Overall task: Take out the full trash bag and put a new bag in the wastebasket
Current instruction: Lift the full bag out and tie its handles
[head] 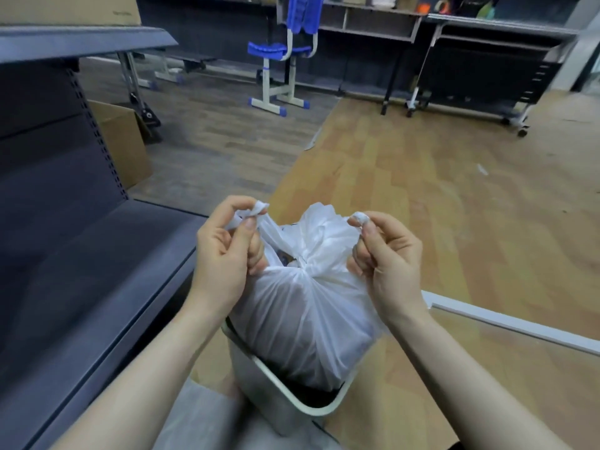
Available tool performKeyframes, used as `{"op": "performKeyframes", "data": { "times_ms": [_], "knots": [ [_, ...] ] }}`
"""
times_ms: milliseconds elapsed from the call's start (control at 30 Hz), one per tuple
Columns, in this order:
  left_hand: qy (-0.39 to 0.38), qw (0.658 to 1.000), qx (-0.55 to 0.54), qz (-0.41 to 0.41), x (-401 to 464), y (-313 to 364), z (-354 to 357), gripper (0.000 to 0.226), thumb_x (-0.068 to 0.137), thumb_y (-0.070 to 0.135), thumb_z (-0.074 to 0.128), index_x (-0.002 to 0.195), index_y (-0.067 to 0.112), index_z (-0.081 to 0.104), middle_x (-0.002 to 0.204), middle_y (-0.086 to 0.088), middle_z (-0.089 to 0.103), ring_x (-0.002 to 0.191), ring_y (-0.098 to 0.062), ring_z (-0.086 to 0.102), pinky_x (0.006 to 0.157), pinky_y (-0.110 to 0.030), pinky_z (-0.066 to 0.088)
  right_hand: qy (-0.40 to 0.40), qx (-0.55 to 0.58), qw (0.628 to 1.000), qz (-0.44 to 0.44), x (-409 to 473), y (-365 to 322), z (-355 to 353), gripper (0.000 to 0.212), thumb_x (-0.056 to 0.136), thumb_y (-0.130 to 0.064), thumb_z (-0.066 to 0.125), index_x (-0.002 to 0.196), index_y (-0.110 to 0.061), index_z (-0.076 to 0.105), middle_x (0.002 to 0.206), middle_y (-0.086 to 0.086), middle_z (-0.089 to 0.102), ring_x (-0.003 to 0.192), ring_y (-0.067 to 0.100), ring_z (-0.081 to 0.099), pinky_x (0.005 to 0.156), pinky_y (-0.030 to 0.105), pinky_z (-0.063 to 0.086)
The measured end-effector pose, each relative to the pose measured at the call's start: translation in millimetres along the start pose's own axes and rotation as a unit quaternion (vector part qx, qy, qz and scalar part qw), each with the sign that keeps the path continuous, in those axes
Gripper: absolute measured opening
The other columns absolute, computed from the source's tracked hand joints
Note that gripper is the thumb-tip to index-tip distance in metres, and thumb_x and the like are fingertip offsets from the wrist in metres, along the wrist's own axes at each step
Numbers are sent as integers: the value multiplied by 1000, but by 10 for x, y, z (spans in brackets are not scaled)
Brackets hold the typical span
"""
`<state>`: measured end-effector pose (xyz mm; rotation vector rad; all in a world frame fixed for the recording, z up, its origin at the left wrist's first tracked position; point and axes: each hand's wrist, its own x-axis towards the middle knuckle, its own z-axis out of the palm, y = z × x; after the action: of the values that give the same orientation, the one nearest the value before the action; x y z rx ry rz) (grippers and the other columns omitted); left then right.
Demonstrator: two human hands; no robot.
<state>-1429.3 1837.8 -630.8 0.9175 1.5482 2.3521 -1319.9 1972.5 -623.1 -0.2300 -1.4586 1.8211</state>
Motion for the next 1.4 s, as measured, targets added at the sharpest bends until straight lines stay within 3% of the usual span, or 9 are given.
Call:
{"op": "performKeyframes", "data": {
  "times_ms": [133, 267, 367, 500, 700, 800, 933, 1167, 1400],
  "knots": [
    [7, 994, 96, 45, -49, 64, 32, 27, 95, 6, 43, 90, 28, 57, 45, 10, 30, 41, -7, 25, 42, -18, 26, -51, -48, 998, 7, -25, -58, 30, 14, 89, -18, 50, 85, -12, 63, 41, -11, 36, 39, 3, 34, 47, 19, 36],
    [-19, 988, 139, 67, -136, 177, 106, 29, 95, 8, 49, 98, 37, 53, 51, -7, 37, 45, -15, 34, 45, -20, 33, -82, -78, 994, -5, -117, -130, -6, 11, 94, -9, 51, 96, -13, 60, 45, -7, 40, 46, 7, 40, 51, 18, 42],
    [-40, 988, 138, 62, -244, 229, 114, 45, 93, 4, 53, 115, 42, 45, 62, -5, 57, 57, -12, 55, 63, -16, 49, -134, -78, 988, -17, -206, -180, -8, 17, 88, -10, 53, 105, -13, 52, 54, -2, 55, 56, 12, 55, 60, 21, 49],
    [-93, 976, 184, 65, -366, 234, 165, 63, 87, 12, 50, 122, 62, 33, 86, -3, 71, 89, -8, 68, 82, -13, 49, -176, -75, 981, -28, -333, -186, 45, 33, 92, 1, 52, 116, -20, 48, 75, 0, 65, 74, 14, 68, 77, 20, 52],
    [-28, 986, 163, 26, -367, 226, 204, 63, 98, 2, 41, 122, 58, 22, 76, -4, 73, 75, -8, 69, 76, -10, 48, -119, -67, 990, -34, -351, -120, 108, 39, 96, -3, 46, 119, -35, 46, 70, 0, 68, 72, 13, 67, 80, 26, 55],
    [41, 994, 100, 5, -298, 131, 190, 55, 100, 4, 34, 126, 52, 27, 49, 2, 54, 51, -9, 54, 67, -21, 51, -18, 15, 1000, 18, -263, -100, 154, 25, 97, -9, 45, 110, -27, 57, 49, -4, 52, 49, 10, 51, 63, 23, 51],
    [81, 995, 61, 19, -224, 16, 297, 52, 101, 0, 28, 124, 46, 36, 43, 13, 29, 40, -5, 28, 43, -16, 36, 63, 159, 980, 105, -133, -101, 244, 22, 97, -12, 45, 93, -16, 66, 41, -9, 24, 36, 5, 23, 41, 16, 28],
    [101, 981, 75, 150, -48, 209, 326, 51, 100, 1, 32, 105, 48, 52, 47, 8, 22, 39, -6, 19, 41, -15, 20, -94, 107, 989, -43, -68, -141, 278, 25, 85, -9, 50, 79, -19, 72, 41, -13, 36, 36, 2, 23, 41, 14, 23],
    [86, 984, 104, 115, -211, 90, 262, 48, 96, 8, 35, 106, 51, 54, 43, 16, 29, 39, -2, 23, 40, -13, 26, -95, -18, 994, -57, -147, -63, 125, 28, 87, -7, 46, 78, -19, 69, 42, -17, 41, 37, 4, 29, 43, 19, 28]
  ]
}}
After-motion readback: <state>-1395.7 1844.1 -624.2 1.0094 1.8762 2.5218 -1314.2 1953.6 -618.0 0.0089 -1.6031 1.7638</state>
